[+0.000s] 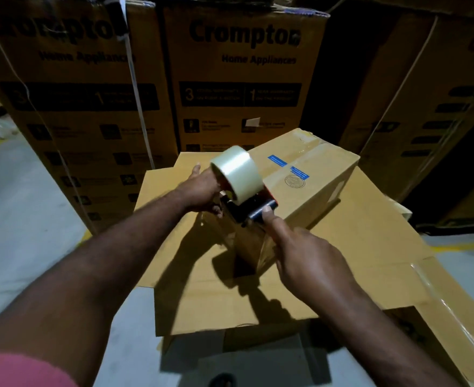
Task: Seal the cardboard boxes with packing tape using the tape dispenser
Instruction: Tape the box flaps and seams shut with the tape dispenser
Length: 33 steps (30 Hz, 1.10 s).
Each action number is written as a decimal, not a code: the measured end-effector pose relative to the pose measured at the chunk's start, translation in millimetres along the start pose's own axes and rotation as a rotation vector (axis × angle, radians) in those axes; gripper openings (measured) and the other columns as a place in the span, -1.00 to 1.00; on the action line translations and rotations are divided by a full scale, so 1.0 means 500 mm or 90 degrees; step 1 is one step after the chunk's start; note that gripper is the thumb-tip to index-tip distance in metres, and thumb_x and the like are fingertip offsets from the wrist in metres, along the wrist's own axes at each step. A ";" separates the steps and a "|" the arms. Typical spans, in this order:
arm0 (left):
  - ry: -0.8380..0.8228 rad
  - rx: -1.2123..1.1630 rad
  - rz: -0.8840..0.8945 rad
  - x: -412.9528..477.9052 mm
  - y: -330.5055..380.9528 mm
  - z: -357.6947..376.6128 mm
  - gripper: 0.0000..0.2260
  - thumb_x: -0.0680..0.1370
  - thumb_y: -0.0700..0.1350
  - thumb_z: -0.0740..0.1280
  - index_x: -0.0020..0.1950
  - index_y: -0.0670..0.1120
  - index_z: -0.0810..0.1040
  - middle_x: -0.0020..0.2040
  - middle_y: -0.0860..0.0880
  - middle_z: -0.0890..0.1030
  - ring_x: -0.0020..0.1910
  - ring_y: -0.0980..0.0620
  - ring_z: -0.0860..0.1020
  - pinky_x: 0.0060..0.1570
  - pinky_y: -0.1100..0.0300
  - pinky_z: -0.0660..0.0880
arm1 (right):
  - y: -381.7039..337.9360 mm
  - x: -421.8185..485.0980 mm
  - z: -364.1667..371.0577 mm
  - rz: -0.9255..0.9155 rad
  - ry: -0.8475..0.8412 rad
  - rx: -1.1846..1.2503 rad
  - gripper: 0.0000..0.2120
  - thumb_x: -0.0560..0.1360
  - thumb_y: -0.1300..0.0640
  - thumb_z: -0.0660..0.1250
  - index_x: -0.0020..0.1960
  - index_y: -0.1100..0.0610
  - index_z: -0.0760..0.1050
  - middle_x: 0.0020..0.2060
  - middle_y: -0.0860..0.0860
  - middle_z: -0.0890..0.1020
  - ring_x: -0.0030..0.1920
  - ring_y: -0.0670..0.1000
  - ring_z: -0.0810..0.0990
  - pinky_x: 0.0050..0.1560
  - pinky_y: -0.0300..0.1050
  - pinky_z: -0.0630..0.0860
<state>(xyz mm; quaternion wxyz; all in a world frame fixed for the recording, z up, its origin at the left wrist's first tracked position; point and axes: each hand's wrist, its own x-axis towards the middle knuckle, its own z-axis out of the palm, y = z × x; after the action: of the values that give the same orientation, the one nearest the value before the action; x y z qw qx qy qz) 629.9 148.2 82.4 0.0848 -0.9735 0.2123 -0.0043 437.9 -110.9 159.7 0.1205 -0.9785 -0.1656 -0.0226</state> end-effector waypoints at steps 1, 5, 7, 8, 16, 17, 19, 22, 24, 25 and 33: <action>-0.011 -0.033 -0.010 0.000 0.010 -0.011 -0.23 0.45 -0.03 0.55 0.59 0.12 0.27 0.60 0.05 0.22 0.60 -0.12 0.12 0.54 -0.35 -0.06 | 0.012 -0.009 -0.001 0.010 0.013 0.019 -0.34 0.66 -0.03 0.16 0.52 -0.34 -0.21 0.00 -0.07 0.51 -0.12 -0.12 0.51 -0.11 -0.10 0.58; -0.025 -0.123 -0.028 -0.006 0.020 -0.050 -0.24 0.42 0.03 0.57 0.56 0.16 0.31 0.67 0.02 0.04 0.65 -0.06 -0.09 0.51 -0.41 -0.19 | 0.035 -0.066 -0.024 0.045 -0.006 0.000 -0.31 0.67 -0.07 0.11 0.48 -0.39 -0.35 0.00 -0.12 0.47 -0.19 -0.16 0.45 -0.24 -0.26 0.40; -0.060 -0.096 -0.022 -0.007 0.028 -0.055 -0.15 0.43 0.08 0.56 0.62 0.15 0.18 0.68 0.03 -0.05 0.65 -0.06 -0.14 0.48 -0.47 -0.19 | 0.034 -0.079 -0.020 0.081 -0.021 0.003 -0.30 0.67 -0.08 0.11 0.47 -0.40 -0.38 0.00 -0.13 0.45 -0.20 -0.17 0.43 -0.25 -0.27 0.36; -0.071 -0.092 -0.022 -0.005 0.035 -0.065 -0.10 0.43 0.11 0.55 0.64 0.15 0.10 0.68 0.04 -0.08 0.65 -0.06 -0.16 0.46 -0.49 -0.21 | 0.035 -0.081 -0.021 0.083 -0.021 0.000 -0.31 0.67 -0.08 0.11 0.47 -0.41 -0.38 -0.01 -0.13 0.44 -0.20 -0.17 0.42 -0.25 -0.27 0.36; -0.155 -0.235 0.020 -0.026 0.153 -0.130 -0.17 0.40 0.06 0.59 0.58 0.01 0.27 0.50 0.02 0.35 0.53 -0.03 0.23 0.53 0.00 0.15 | 0.032 -0.083 -0.020 0.056 -0.014 -0.013 -0.32 0.69 -0.06 0.08 0.48 -0.39 -0.39 0.00 -0.12 0.42 -0.22 -0.17 0.39 -0.28 -0.28 0.33; -0.124 -0.304 0.009 -0.026 0.152 -0.118 -0.23 0.40 0.01 0.60 0.53 -0.02 0.34 0.36 0.06 0.42 0.44 0.01 0.32 0.40 0.13 0.26 | 0.032 -0.081 -0.020 0.056 -0.018 -0.015 -0.33 0.69 -0.06 0.07 0.48 -0.38 -0.39 -0.02 -0.12 0.40 -0.24 -0.17 0.37 -0.30 -0.28 0.31; -0.048 -0.351 0.011 -0.022 0.146 -0.085 -0.35 0.38 0.03 0.61 0.41 0.00 0.45 0.12 0.21 0.40 0.33 0.03 0.41 0.18 0.25 0.29 | 0.034 -0.080 -0.017 0.046 -0.027 -0.014 -0.32 0.69 -0.06 0.07 0.47 -0.38 -0.40 0.00 -0.11 0.42 -0.20 -0.16 0.40 -0.23 -0.26 0.37; 0.021 -0.216 0.072 0.005 0.131 -0.027 -0.17 0.26 0.44 0.43 0.46 0.13 0.39 0.29 0.20 0.45 0.41 0.04 0.39 0.33 0.14 0.32 | 0.047 -0.083 -0.009 0.032 -0.033 -0.010 -0.30 0.69 -0.07 0.08 0.46 -0.39 -0.43 0.10 -0.09 0.47 -0.09 -0.13 0.47 -0.10 -0.23 0.49; 0.035 -0.129 0.126 0.027 0.119 0.001 0.00 0.22 0.59 0.26 0.59 0.18 0.20 0.55 0.14 0.31 0.55 0.04 0.23 0.52 -0.10 0.20 | 0.060 -0.098 -0.007 0.031 -0.041 -0.008 -0.28 0.69 -0.06 0.08 0.44 -0.40 -0.47 0.13 -0.09 0.47 -0.09 -0.12 0.48 -0.11 -0.23 0.48; 0.029 -0.098 0.140 0.027 0.117 -0.004 0.05 0.24 0.60 0.26 0.62 0.18 0.12 0.61 0.12 0.22 0.60 0.04 0.14 0.56 -0.17 0.09 | 0.066 -0.107 -0.006 0.035 -0.055 -0.011 -0.26 0.69 -0.06 0.07 0.40 -0.43 -0.52 0.13 -0.09 0.46 -0.10 -0.12 0.48 -0.11 -0.23 0.47; 0.016 -0.075 0.138 0.008 0.146 -0.036 0.10 0.32 0.41 0.49 0.67 0.08 -0.01 0.67 0.06 0.03 0.63 0.09 -0.06 0.59 -0.04 -0.21 | 0.097 -0.152 0.018 0.048 -0.093 -0.009 -0.14 0.68 -0.09 0.08 0.15 -0.49 -0.71 0.18 -0.10 0.44 -0.02 -0.12 0.50 0.04 -0.15 0.55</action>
<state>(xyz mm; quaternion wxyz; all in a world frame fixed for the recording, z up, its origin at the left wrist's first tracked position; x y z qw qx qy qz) 602.5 78.5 87.8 0.0245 -0.9480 0.3172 0.0055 382.1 -177.3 133.7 0.1019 -0.9839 -0.1371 0.0520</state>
